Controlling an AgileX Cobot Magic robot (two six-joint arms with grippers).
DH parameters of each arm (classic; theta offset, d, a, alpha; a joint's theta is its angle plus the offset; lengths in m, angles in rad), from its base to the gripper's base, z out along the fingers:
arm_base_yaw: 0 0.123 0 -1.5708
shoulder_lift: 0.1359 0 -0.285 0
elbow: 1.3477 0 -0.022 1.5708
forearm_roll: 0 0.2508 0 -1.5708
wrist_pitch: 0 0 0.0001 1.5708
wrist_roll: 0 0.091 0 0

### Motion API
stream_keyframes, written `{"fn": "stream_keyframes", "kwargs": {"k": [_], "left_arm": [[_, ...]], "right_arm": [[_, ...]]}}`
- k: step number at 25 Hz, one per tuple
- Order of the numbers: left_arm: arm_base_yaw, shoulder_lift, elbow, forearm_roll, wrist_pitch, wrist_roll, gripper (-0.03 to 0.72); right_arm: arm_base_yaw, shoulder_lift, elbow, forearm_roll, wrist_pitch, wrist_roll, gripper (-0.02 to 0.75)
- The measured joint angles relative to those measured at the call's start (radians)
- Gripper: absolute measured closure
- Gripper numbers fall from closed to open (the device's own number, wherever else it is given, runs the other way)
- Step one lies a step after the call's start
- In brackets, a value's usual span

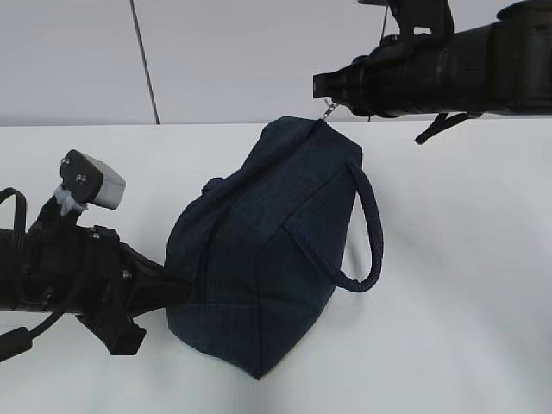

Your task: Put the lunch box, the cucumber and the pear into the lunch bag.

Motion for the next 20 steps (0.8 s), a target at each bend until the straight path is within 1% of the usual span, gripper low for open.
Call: {"fn": "stream_keyframes", "kwargs": {"k": [3,7,10,13,14,15,16,17,18,19,20], "left_arm": [[0.0,0.0,0.0,0.0,-0.003,0.003,0.68],[-0.002,0.0,0.0,-0.008,-0.017,0.003,0.68],[-0.003,0.0,0.0,-0.013,-0.021,0.003,0.68],[-0.002,0.0,0.0,-0.015,-0.024,-0.007,0.679],[-0.003,0.0,0.0,-0.014,-0.025,-0.021,0.671],[-0.003,0.0,0.0,-0.004,-0.029,-0.036,0.647],[-0.003,0.0,0.004,0.01,-0.033,-0.061,0.604],[-0.003,0.0,0.008,0.02,-0.036,-0.095,0.543],[-0.003,-0.001,0.008,0.038,-0.036,-0.129,0.482],[-0.003,-0.006,0.008,0.069,-0.036,-0.177,0.407],[-0.003,-0.013,0.008,0.115,-0.033,-0.231,0.343]], "right_arm": [[-0.065,0.097,-0.021,-0.005,0.062,0.041,0.738],[-0.139,0.216,-0.037,-0.013,0.191,0.148,0.738],[-0.176,0.282,-0.043,-0.016,0.298,0.192,0.738],[-0.192,0.307,-0.047,-0.026,0.358,0.205,0.731],[-0.2,0.308,-0.051,-0.032,0.383,0.2,0.704],[-0.206,0.306,-0.056,-0.039,0.395,0.193,0.704],[-0.214,0.298,-0.057,-0.053,0.395,0.186,0.576],[-0.223,0.284,-0.058,-0.07,0.395,0.184,0.482],[-0.227,0.268,-0.06,-0.091,0.395,0.182,0.4],[-0.233,0.242,-0.062,-0.14,0.395,0.182,0.31],[-0.236,0.222,-0.062,-0.177,0.397,0.182,0.249]]}}
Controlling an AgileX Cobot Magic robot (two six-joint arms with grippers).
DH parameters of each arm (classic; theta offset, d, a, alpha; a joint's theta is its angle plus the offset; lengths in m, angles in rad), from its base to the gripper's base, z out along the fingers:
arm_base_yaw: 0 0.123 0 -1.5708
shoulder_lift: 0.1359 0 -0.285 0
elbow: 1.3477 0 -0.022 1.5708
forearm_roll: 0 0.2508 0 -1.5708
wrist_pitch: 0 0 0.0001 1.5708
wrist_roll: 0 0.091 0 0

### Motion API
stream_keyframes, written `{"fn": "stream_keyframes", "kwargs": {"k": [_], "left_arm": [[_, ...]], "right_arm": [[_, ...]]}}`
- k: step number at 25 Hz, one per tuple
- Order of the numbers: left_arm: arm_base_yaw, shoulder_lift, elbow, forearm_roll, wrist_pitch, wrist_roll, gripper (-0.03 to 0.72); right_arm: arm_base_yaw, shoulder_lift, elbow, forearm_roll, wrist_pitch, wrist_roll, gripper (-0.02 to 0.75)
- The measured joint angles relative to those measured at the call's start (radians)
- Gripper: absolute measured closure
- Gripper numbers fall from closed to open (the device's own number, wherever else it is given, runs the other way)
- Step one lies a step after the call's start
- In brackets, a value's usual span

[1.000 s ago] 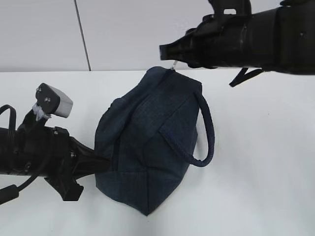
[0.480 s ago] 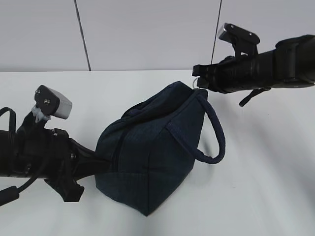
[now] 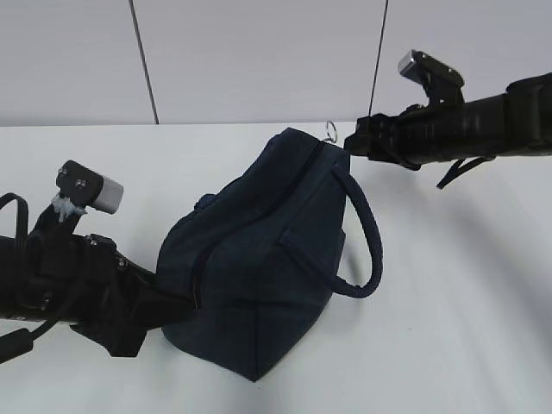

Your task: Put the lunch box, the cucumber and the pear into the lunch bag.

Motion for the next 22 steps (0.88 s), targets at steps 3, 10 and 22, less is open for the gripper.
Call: {"fn": "stream_keyframes", "kwargs": {"k": [3,10,22], "left_arm": [[0.0,-0.042,0.008,0.248,-0.04,-0.237,0.289],[0.0,-0.306,0.01,0.836,-0.038,-0.952,0.332],[0.0,-1.036,-0.027,1.369,0.292,-1.591,0.338]], "right_arm": [[-0.007,-0.114,0.0,-0.243,0.028,0.077,0.179],[-0.007,-0.368,0.0,-0.925,0.221,0.766,0.244],[-0.007,-0.948,0.272,-1.632,0.572,1.393,0.251]]}}
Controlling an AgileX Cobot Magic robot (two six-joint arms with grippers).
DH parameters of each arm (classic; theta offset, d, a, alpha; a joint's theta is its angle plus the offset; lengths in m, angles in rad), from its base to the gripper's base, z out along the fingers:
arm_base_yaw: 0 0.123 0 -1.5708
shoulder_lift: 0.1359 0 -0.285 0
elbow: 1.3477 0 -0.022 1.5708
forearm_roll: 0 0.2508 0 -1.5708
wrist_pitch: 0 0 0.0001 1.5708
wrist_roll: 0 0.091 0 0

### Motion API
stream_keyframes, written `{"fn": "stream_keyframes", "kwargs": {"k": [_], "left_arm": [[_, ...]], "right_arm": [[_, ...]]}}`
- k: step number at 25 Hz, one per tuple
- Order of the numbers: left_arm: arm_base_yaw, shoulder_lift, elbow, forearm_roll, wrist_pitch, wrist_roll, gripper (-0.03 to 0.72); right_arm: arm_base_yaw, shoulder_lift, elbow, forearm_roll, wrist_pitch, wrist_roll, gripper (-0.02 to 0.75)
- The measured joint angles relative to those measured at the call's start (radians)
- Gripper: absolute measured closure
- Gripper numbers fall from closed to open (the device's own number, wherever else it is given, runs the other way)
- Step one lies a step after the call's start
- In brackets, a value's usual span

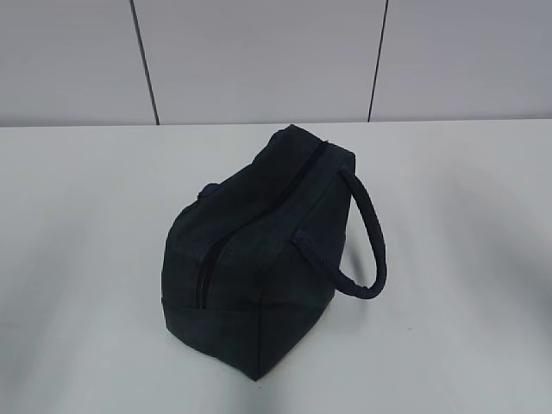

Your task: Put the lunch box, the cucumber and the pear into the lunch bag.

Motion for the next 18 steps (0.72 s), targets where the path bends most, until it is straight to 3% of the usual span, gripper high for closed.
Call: {"fn": "stream_keyframes", "kwargs": {"k": [7,18], "left_arm": [[0.0,-0.295,0.001,0.106,0.214,-0.087,0.338],[0.0,-0.499,0.031,0.159,0.241,-0.094,0.357]], "right_arm": [[0.0,-0.367,0.194,-0.005,0.095,0.06,0.252],[0.0,-0.945,0.384,-0.017,0.175,0.032,0.253]]}}
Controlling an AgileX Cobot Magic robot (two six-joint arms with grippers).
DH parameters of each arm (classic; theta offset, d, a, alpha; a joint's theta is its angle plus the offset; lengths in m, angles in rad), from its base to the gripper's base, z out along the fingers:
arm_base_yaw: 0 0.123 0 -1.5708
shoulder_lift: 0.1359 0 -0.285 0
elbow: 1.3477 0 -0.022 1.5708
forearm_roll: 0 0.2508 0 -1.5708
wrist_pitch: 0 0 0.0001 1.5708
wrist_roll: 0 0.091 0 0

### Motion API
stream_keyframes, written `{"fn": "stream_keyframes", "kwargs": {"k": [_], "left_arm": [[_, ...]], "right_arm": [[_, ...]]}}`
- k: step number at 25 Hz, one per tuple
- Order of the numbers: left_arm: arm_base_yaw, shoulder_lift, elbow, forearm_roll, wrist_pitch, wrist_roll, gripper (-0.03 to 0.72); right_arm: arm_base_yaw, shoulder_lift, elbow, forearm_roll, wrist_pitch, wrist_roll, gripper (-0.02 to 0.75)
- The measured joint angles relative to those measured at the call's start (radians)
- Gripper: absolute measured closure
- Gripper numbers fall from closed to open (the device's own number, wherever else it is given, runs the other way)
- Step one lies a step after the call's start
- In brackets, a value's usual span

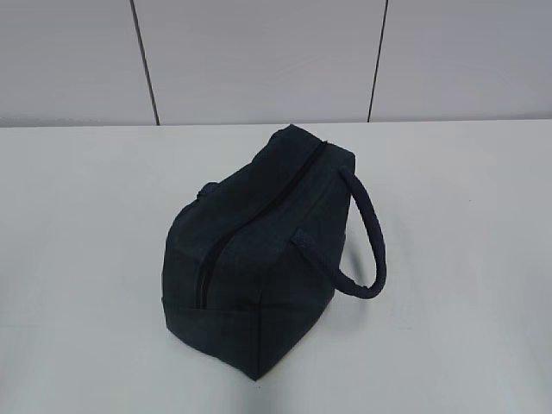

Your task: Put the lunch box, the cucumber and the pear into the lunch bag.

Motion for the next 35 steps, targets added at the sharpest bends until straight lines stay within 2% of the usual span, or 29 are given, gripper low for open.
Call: {"fn": "stream_keyframes", "kwargs": {"k": [6,19,25,27,29,31,35], "left_arm": [[0.0,-0.002,0.0,0.009,0.002,0.0,0.358],[0.0,-0.002,0.0,0.009,0.002,-0.001,0.367],[0.008,-0.002,0.0,0.009,0.002,-0.001,0.395],[0.059,-0.002,0.0,0.009,0.002,-0.002,0.402],[0.149,-0.002,0.0,0.009,0.002,-0.003,0.405],[0.209,-0.002,0.0,0.009,0.002,-0.003,0.408],[0.255,-0.002,0.0,0.009,0.002,-0.004,0.411]], "right_arm": [[0.0,-0.067,0.059,0.0,-0.042,-0.017,0.253],[0.0,-0.067,0.064,-0.008,-0.055,-0.018,0.253],[0.0,-0.067,0.064,-0.008,-0.057,-0.018,0.253],[-0.007,-0.067,0.064,-0.008,-0.057,-0.018,0.253],[-0.038,-0.067,0.064,-0.008,-0.057,-0.018,0.254],[-0.064,-0.067,0.064,-0.008,-0.057,-0.018,0.254],[-0.066,-0.067,0.064,-0.008,-0.057,-0.018,0.254]]}}
